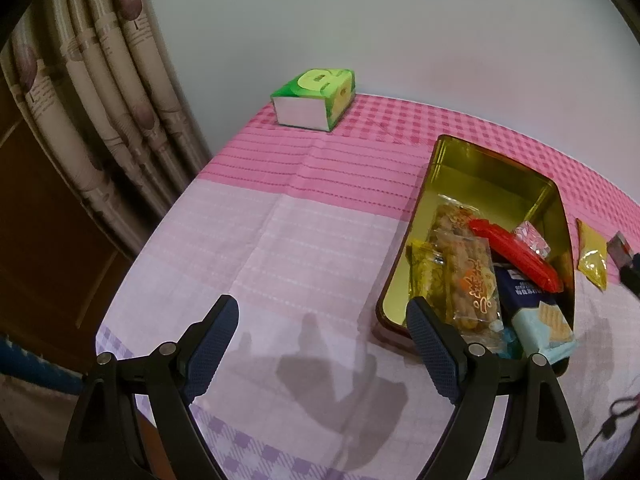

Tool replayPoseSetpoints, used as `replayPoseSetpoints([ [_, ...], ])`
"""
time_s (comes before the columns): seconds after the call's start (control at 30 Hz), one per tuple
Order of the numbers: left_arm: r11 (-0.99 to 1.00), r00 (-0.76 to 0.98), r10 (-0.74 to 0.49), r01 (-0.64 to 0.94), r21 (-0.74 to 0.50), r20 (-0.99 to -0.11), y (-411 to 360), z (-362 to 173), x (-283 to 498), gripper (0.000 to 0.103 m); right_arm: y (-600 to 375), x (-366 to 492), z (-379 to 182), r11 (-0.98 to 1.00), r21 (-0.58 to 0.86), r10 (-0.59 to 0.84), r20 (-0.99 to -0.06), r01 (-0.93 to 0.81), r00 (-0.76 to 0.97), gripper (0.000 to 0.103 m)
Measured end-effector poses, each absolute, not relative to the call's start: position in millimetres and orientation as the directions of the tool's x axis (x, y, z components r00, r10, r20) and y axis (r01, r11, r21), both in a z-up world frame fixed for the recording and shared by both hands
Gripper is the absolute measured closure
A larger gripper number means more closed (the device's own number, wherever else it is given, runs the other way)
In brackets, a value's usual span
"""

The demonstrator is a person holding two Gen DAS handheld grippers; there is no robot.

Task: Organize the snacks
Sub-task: 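Carry the red packet into the tin with the right gripper and release, then grasp the grey-and-red block with the right gripper while the left grasps the yellow foil bag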

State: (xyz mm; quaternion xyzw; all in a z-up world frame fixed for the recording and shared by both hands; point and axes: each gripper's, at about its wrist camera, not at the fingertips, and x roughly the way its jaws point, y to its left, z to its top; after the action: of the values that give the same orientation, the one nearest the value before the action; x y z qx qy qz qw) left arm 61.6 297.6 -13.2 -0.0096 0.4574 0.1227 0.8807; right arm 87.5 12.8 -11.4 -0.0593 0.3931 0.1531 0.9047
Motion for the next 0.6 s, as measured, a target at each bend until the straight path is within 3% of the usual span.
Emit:
replayPoseSetpoints([
  [0.3,0.975,0.563,0.208,-0.181,0.126,-0.8,285,-16,60,0.017,-101,109,-26,0.986,-0.05,0.068,-0.742,-0.157,0.666,0.053],
  [0.6,0.987,0.59,0.159,-0.1,0.123,-0.791,261,-14,57,0.017,-149,143,-59,0.976,-0.074,0.068,-0.787,-0.204,0.613,0.053],
])
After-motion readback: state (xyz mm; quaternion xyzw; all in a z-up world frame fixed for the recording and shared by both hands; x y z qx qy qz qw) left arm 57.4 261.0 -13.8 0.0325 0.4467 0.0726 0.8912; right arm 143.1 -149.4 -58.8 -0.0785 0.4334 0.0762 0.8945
